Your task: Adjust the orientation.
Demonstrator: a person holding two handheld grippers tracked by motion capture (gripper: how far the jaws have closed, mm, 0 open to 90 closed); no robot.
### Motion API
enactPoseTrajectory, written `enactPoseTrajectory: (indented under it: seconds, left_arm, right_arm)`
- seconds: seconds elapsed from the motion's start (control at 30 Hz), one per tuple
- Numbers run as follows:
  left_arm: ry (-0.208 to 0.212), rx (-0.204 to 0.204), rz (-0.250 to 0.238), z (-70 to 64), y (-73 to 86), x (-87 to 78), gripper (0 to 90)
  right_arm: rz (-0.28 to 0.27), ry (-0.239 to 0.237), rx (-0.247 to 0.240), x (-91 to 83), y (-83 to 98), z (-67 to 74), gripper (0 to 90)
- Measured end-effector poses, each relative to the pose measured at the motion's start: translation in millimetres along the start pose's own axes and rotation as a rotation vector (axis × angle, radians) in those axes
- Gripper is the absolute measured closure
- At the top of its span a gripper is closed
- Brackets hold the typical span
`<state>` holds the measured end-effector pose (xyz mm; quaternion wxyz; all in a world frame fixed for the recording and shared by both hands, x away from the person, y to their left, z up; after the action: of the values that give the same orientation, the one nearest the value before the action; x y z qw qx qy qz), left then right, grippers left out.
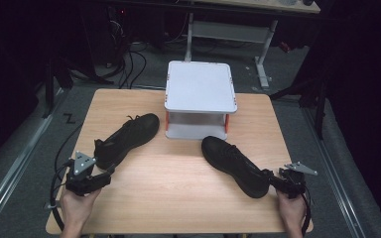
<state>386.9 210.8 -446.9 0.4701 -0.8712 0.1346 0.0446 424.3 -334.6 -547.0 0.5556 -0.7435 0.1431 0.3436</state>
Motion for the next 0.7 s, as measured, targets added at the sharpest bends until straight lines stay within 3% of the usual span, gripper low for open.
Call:
enactPoseTrajectory:
  seconds: [0.17,0.27,0.5,0.57,0.7]
  left_arm:
    - [0.027,0.022,0.004,-14.3,-15.7,3.8,33.6]
    - [0.034,0.041,0.034,-22.8,-25.9,14.8,34.3]
    - [0.025,0.074,0.095,-27.0,-27.6,35.8,35.6]
    - [0.012,0.123,0.107,-29.2,-24.0,45.0,35.4]
    - [0.008,0.13,0.138,-29.9,-18.9,56.2,35.6]
  right_arm:
    - [-0.001,-0.003,0.002,0.0,0.0,-0.1,46.1]
    - [-0.004,-0.005,0.0,0.0,0.0,-0.5,45.7]
    - [-0.003,-0.005,0.006,-0.1,0.1,-0.4,45.4]
    - [-0.003,-0.005,0.006,-0.1,0.1,-0.4,45.4]
    - [-0.003,-0.004,0.009,-0.2,0.2,-0.5,45.0]
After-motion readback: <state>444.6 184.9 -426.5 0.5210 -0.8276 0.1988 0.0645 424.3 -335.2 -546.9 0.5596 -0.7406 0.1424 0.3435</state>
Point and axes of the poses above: each handheld gripper's, and its own axes: x roughly forward along the jaws, y roughly out of its underside, z roughly to its left, the point moved 7 cm from there along x, roughly forward along the jaws, and after that the axes turned 12 degrees about -x, right-handed, at the moved point
